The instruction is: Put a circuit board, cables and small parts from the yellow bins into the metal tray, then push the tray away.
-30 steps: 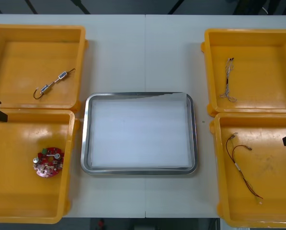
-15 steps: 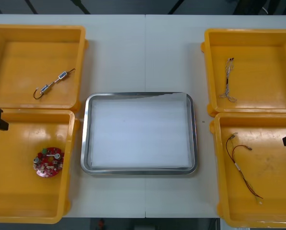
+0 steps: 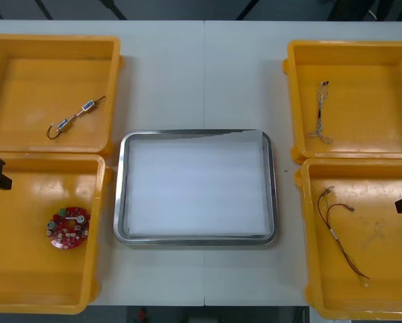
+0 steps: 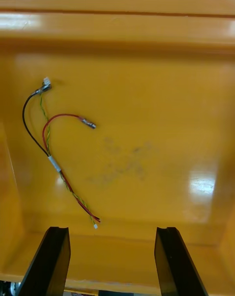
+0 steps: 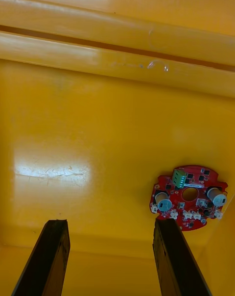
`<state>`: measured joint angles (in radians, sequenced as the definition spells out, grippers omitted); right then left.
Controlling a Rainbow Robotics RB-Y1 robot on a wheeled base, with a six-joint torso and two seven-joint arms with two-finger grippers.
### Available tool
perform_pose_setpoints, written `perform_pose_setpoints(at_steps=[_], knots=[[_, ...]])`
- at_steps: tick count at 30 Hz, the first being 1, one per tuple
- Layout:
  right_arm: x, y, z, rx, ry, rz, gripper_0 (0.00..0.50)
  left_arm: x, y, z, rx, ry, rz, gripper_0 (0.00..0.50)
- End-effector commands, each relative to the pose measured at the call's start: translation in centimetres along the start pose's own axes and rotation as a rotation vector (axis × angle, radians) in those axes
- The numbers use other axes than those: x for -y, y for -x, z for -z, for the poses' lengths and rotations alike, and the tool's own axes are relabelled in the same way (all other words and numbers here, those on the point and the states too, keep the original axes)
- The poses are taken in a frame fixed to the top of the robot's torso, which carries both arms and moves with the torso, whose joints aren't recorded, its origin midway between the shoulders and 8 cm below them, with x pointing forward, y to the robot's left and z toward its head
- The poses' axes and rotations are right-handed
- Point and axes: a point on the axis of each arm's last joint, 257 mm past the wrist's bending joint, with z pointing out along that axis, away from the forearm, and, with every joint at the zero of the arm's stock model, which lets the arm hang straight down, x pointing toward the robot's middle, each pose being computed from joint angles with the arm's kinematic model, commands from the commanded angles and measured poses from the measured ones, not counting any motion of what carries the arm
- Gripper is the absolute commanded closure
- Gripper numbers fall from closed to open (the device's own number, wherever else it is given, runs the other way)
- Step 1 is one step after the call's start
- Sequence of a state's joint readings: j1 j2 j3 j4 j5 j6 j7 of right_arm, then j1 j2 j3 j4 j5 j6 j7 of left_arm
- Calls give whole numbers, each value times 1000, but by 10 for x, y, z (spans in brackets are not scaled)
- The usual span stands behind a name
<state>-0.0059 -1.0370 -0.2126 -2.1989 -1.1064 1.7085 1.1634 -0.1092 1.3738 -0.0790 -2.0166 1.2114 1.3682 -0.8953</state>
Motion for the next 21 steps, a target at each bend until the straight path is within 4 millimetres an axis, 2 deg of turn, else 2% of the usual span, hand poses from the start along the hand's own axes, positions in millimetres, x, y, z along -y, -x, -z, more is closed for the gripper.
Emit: perform_pose_setpoints(at_steps=[1, 8, 14, 21], knots=[[-4, -18, -4, 15, -26, 111, 0, -12, -6, -1, -16, 35, -96, 0], [-15, -31, -21, 23, -22, 132, 0, -1, -12, -15, -15, 2, -103, 0], [-28, -30, -45, 55, -33, 170, 0, 0, -13, -21, -6, 0, -105, 0], [-39, -36, -71, 64, -35, 179, 0, 4, -23, -31, -23, -12, -104, 0]])
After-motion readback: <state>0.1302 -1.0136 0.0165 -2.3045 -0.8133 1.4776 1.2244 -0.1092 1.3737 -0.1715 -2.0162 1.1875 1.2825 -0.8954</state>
